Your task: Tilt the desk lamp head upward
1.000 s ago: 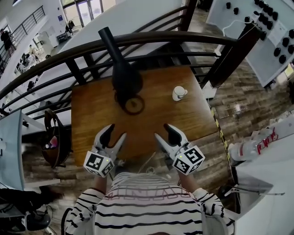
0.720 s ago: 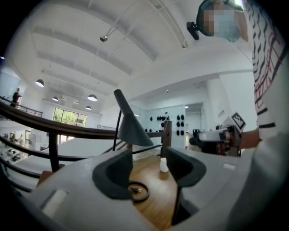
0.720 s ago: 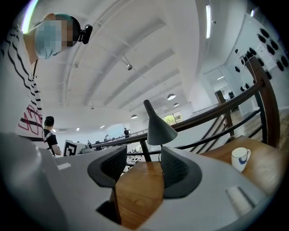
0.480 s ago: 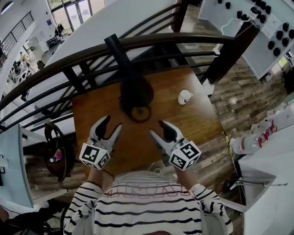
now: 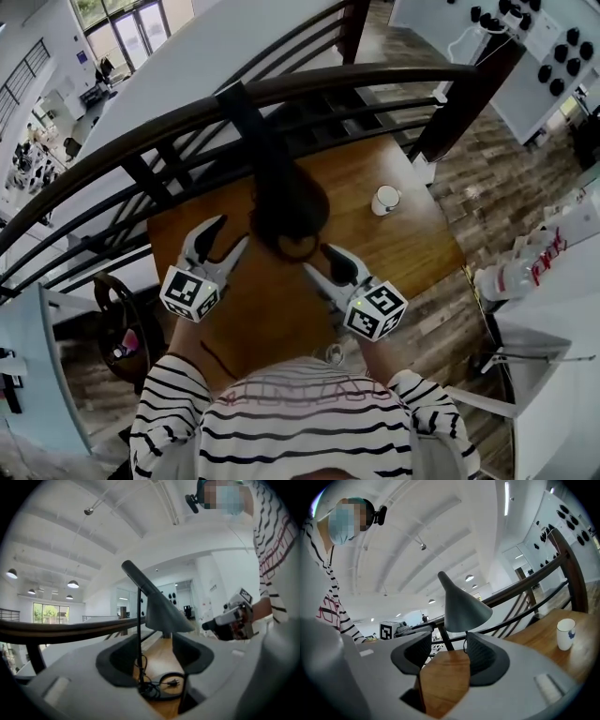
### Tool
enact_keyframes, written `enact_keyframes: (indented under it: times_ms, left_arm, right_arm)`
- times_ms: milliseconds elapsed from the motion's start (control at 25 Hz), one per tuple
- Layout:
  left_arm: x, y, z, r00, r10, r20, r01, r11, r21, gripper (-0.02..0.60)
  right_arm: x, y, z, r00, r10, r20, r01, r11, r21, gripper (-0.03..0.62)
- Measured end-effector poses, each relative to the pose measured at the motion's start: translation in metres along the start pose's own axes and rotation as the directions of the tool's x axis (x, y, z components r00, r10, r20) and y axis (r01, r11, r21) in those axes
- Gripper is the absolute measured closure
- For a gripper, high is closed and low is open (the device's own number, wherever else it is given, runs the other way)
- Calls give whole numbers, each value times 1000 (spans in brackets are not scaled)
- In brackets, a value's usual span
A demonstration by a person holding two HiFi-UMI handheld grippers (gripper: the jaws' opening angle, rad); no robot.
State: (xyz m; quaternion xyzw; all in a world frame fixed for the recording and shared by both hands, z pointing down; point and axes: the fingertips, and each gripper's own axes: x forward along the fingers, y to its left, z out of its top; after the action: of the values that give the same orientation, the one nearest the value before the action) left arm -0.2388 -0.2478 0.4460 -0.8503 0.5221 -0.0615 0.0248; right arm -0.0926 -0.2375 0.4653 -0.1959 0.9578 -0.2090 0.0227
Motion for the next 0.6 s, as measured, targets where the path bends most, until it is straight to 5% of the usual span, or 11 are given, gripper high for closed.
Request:
enact_keyframes:
  times_ms: [600]
  left_arm:
    - [96,56,-64,987,-151,-55,152,988,5,353]
  right_arm:
    - [37,-17,6,999,-13,51,9,998,69,390]
